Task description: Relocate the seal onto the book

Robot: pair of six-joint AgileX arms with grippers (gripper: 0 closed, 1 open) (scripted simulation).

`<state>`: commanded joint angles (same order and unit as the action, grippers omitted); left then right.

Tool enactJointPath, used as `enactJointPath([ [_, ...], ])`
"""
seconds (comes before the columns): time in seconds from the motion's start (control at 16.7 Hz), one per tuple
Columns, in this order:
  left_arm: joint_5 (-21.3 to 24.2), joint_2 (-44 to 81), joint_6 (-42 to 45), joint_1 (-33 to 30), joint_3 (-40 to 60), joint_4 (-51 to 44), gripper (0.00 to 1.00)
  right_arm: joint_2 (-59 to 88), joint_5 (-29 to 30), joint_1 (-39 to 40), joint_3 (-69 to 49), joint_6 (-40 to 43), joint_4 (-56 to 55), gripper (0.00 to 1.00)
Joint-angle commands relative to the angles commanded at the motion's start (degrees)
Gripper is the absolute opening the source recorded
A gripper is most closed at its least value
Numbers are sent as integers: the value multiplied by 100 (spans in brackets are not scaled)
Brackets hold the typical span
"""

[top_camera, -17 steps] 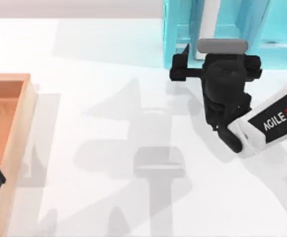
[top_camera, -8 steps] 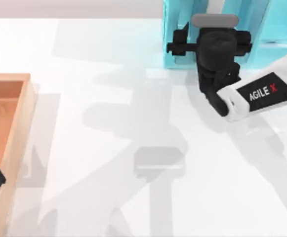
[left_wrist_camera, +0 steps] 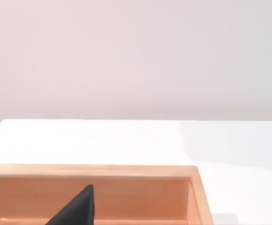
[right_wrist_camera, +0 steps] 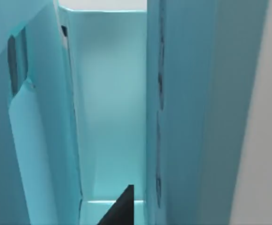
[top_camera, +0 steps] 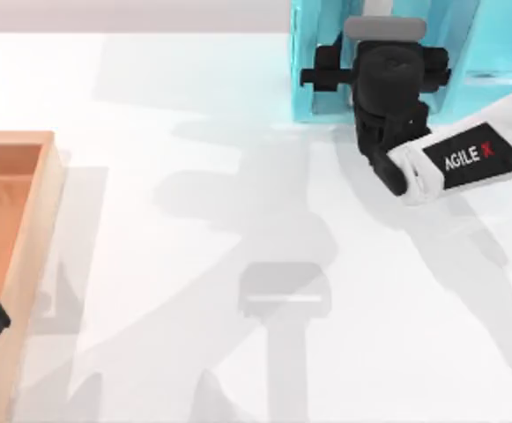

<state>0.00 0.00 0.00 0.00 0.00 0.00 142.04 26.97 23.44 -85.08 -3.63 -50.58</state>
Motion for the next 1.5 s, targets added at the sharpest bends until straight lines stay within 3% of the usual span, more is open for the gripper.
enactJointPath([
  [0.72,0,0,0,0,0,0,100,0,0,0,0,0,0,2],
  [1.5,0,0,0,0,0,0,100,-317,215,150,363,-13,358,0],
])
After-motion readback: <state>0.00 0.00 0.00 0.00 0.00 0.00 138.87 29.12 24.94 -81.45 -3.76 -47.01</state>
